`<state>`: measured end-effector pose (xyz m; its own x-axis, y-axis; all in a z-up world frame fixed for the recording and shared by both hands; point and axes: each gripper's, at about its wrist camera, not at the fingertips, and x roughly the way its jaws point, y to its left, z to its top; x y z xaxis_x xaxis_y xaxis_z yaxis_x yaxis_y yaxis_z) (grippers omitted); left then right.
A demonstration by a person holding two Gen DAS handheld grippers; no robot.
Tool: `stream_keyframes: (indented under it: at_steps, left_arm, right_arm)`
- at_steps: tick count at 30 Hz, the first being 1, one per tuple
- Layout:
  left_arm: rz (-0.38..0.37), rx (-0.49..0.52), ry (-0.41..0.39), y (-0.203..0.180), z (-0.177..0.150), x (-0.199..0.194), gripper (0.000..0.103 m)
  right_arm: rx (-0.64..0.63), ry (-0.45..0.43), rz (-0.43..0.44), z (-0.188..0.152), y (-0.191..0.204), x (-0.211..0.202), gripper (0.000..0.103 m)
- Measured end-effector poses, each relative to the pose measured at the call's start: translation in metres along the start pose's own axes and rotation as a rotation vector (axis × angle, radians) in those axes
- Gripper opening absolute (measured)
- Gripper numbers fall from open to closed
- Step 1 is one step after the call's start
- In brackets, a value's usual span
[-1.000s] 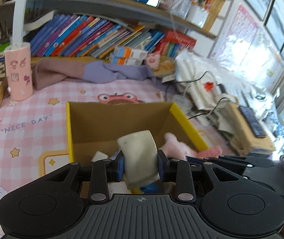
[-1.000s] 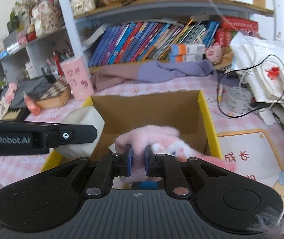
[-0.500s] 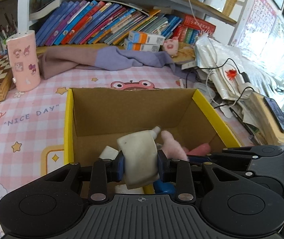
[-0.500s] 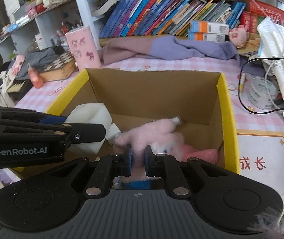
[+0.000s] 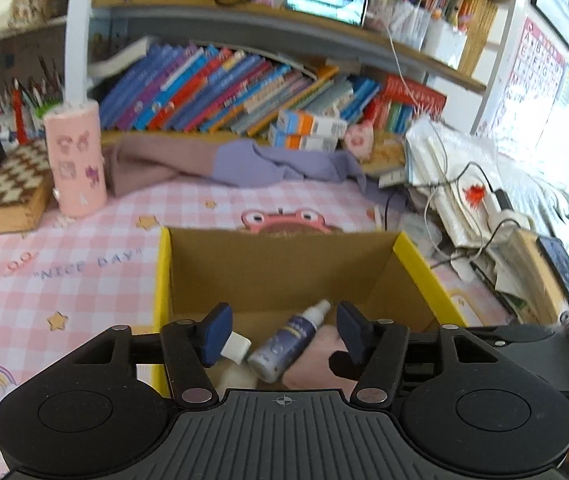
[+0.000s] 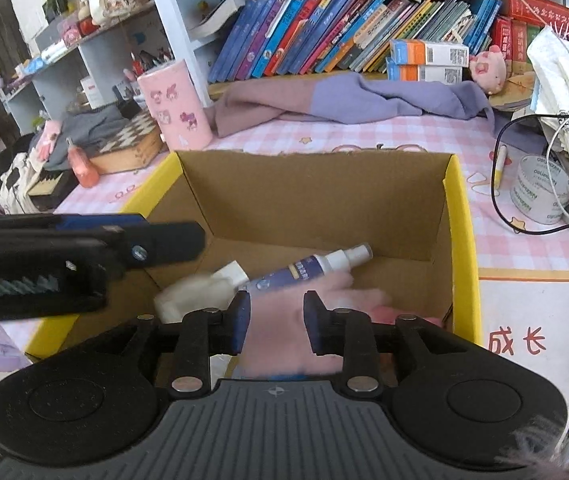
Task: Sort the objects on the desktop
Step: 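Lower both tools into the box and open them to drop the items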
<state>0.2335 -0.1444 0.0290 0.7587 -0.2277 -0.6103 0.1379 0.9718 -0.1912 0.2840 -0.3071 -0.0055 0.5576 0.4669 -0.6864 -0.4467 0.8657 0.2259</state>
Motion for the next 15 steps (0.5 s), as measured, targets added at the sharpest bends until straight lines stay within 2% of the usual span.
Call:
stream_keyframes:
  at_steps: [4, 11, 15]
  left_arm:
    - [0.007, -0.009, -0.030, -0.002, 0.001, -0.011, 0.061]
    - [0.024, -0.019, -0.032, -0.005, -0.006, -0.021, 0.063]
    - [0.036, -0.021, -0.036, -0.006, -0.011, -0.027, 0.068]
  right_arm:
    - [0.006, -0.025, -0.006, -0.001, -0.002, -0.007, 0.027]
    - [0.012, -0.039, -0.010, -0.005, -0.003, -0.015, 0.027]
    - [0.012, -0.043, -0.013, -0.009, -0.003, -0.020, 0.027]
